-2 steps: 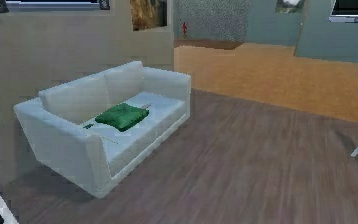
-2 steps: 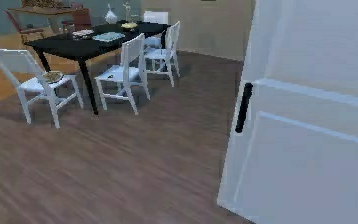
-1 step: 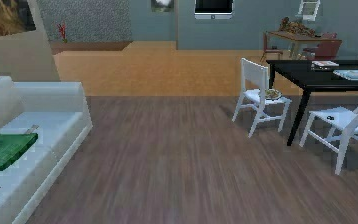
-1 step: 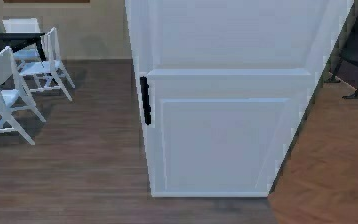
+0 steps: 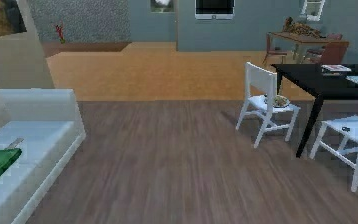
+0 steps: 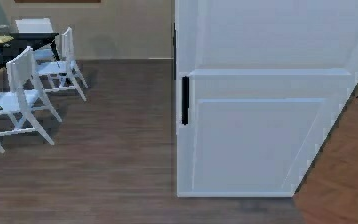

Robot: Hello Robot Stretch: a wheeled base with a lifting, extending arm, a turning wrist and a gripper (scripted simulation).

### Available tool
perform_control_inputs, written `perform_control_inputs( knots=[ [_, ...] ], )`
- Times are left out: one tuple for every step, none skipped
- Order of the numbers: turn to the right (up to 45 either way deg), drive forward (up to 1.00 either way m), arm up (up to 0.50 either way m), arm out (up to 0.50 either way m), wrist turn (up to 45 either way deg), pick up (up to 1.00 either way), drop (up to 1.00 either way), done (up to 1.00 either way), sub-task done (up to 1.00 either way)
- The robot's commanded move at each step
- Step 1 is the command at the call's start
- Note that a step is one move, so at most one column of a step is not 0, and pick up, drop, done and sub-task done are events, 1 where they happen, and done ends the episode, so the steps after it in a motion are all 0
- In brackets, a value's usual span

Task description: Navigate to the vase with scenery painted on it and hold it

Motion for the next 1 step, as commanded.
perform_control_inputs(
  knots=[
    [0.0,1.00,0.00,0.00,0.0,0.00,0.00,0.00,0.00]
  ],
)
